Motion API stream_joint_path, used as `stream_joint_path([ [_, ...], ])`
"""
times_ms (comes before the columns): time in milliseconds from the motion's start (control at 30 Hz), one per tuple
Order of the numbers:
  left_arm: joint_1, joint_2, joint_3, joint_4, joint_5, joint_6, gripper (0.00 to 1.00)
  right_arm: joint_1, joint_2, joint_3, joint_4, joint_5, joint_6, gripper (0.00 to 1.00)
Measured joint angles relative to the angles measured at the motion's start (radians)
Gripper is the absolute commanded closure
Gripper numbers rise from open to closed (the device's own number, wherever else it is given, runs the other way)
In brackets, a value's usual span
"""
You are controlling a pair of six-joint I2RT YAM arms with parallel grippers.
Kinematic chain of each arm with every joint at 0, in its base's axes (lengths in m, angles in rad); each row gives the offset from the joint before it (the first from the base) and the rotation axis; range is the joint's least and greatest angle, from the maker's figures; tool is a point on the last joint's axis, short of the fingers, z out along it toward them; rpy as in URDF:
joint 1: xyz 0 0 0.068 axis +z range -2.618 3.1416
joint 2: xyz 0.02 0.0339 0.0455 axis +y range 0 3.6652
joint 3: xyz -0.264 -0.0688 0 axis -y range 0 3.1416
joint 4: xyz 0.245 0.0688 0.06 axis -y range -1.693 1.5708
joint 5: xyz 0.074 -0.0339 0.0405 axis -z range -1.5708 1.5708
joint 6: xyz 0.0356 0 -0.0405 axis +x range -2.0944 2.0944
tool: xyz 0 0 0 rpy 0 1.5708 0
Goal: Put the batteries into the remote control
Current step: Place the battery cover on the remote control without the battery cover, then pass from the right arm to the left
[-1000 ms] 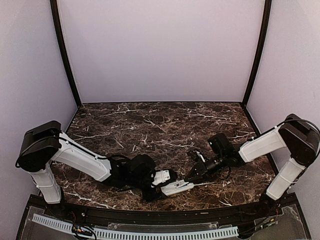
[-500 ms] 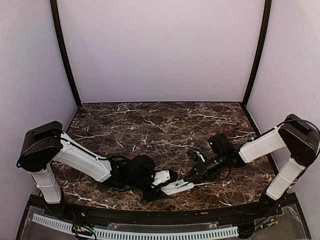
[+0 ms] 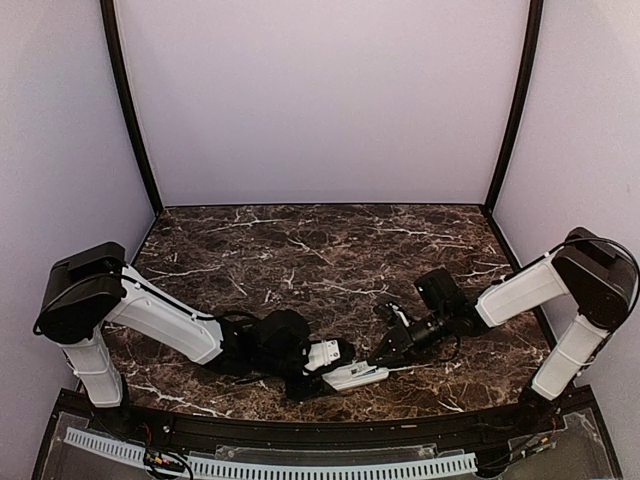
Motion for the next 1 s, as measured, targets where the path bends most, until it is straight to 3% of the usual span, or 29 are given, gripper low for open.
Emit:
stream_joint_path([
  [367, 0.002, 0.000, 0.000, -0.002, 0.003, 0.005, 0.51, 0.006, 0.003, -0.001, 0.014, 0.013, 0.053, 1.00],
  [567, 0.004, -0.002, -0.001, -0.003, 0.006, 0.001, 0.40, 0.016, 0.002, -0.010, 0.036, 0.037, 0.107, 0.97],
  [1000, 0.003, 0.005, 0.012, 0.008, 0.042, -0.024, 0.32, 0.058, 0.002, -0.029, 0.088, 0.095, 0.145, 0.95],
])
